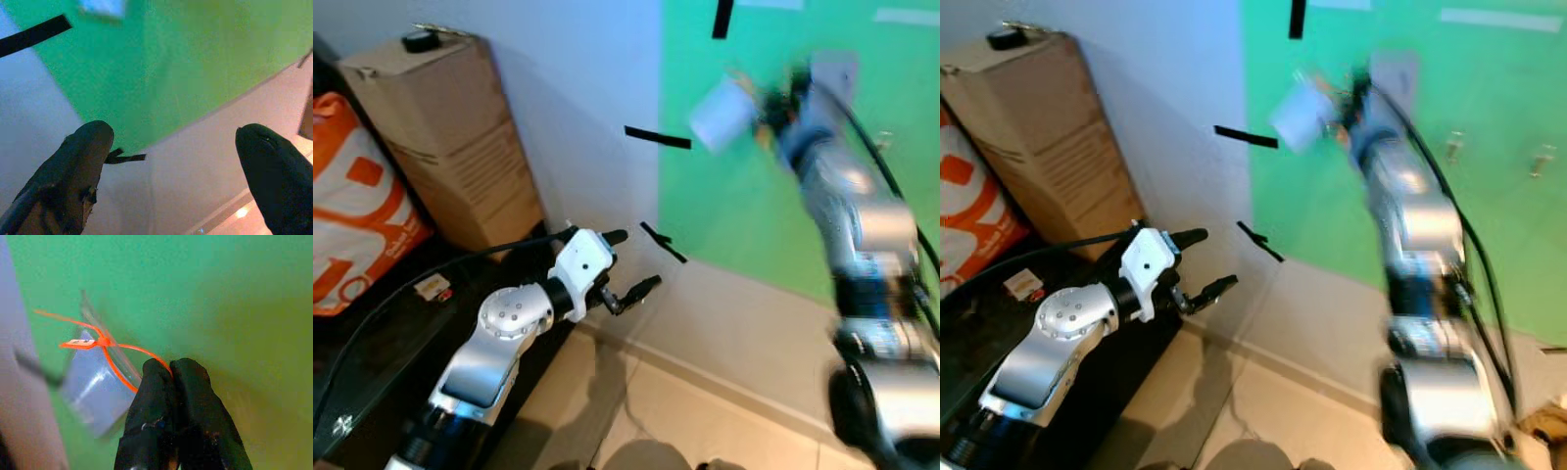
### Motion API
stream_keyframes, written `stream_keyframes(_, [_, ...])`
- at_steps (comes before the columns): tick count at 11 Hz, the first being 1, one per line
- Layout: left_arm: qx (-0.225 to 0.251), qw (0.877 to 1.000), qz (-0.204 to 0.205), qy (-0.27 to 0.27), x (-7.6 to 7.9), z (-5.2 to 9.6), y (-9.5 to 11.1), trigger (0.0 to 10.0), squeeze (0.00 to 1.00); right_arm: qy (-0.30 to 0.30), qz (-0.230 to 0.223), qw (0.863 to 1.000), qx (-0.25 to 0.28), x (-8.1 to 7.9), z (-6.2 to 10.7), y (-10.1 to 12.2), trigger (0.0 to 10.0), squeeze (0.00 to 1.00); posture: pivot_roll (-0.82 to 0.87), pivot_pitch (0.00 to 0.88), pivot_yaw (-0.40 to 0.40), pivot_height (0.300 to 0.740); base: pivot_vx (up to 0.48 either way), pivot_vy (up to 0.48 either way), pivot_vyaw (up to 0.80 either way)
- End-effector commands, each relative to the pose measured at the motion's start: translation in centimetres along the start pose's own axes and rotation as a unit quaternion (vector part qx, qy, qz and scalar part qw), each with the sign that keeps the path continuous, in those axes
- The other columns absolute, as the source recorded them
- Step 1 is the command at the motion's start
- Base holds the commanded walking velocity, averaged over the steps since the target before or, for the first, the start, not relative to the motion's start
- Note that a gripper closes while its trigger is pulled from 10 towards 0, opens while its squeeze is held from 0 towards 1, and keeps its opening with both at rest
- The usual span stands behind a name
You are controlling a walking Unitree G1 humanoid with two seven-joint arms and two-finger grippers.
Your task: Hang keys on a hook
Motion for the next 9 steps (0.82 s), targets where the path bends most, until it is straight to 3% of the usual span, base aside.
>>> stream_keyframes(1, [0.002,1.0,-0.006,0.004,-0.3,0.1,0.3,10.0,0.0,0.027,0.005,1.0,0.0,-1.1,0.3,0.3,10.0,0.0,-0.11,0.009,0.103,0.74,0.0,0.0,0.0])
stream_keyframes(4, [0.002,1.0,-0.006,-0.001,-0.3,-0.1,0.4,10.0,0.0,0.109,0.028,0.993,-0.028,-2.7,3.1,-1.5,10.0,0.0,-0.12,0.012,0.111,0.74,0.0,0.0,0.0])
stream_keyframes(7, [0.004,1.0,-0.006,0.008,-0.3,-0.1,0.4,10.0,0.0,0.146,-0.01,0.989,-0.003,-3.4,5.6,-0.7,10.0,0.0,-0.12,0.013,0.108,0.74,0.0,0.0,0.0])
stream_keyframes(9, [-0.023,0.996,-0.016,0.085,-2.1,-0.1,-0.5,10.0,0.0,0.104,-0.058,0.993,0.027,-2.9,7.6,-1.2,10.0,0.0,-0.13,0.004,0.097,0.74,0.0,0.0,0.0])
Point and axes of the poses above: a point about 5 cm out from each wrist's last joint towards the gripper, its own z axis pointing back from the gripper into the wrist, its own y axis along the axis of the wrist's last joint, x = y × z, the point moved 5 cm from there along -z, pointing out of the wrist towards the gripper, and after that the axes turned 6 degrees about -z, right-handed, at the moved point
